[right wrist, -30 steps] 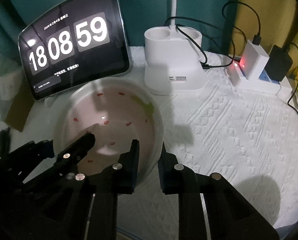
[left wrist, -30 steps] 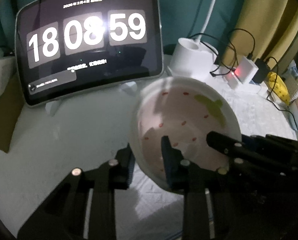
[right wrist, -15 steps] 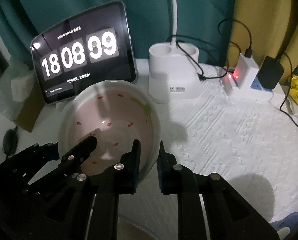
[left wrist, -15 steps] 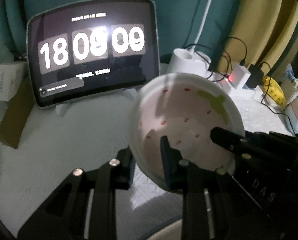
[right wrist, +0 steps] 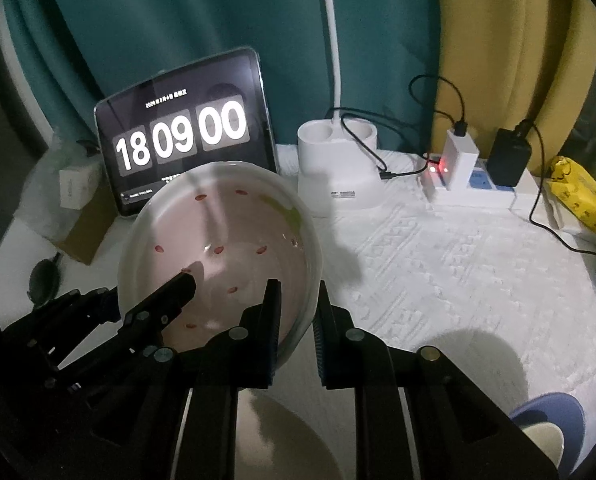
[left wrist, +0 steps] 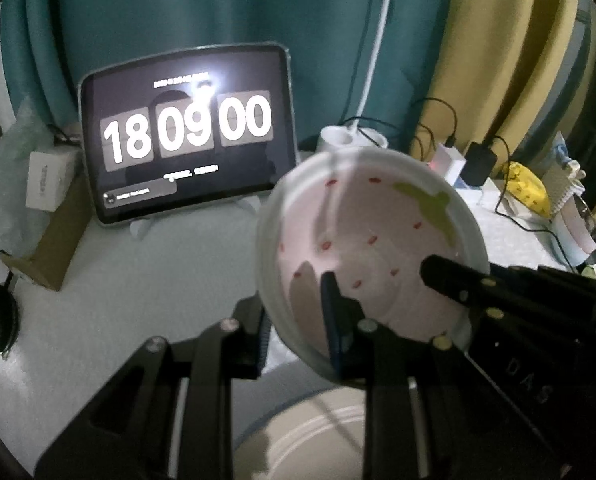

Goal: Organize plates and bowls

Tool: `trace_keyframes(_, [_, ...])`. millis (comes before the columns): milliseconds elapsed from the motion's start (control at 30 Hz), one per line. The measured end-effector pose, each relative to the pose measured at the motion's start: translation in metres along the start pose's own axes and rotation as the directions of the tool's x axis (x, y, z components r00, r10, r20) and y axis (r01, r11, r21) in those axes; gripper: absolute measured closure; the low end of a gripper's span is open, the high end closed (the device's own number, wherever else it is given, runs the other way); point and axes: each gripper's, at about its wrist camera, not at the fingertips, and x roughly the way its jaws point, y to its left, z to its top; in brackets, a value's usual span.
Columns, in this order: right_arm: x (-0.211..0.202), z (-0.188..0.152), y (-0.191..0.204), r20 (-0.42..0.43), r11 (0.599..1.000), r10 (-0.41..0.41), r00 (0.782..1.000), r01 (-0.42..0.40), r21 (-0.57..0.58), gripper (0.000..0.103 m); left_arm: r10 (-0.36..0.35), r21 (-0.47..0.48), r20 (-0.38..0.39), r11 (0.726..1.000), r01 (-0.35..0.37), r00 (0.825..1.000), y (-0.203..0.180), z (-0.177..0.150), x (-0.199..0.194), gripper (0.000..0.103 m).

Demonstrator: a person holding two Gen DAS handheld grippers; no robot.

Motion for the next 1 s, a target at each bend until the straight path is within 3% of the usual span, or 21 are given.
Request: trace_keyframes(1000, [-0.087, -0.039, -0.036, 0.088, 0.999, -0.009, 0.996, 0.004, 0.054, 0.087, -0.042, 0.045, 0.061, 0.998, 0.039, 0.997, -0.062, -0.028, -0.066, 0.080])
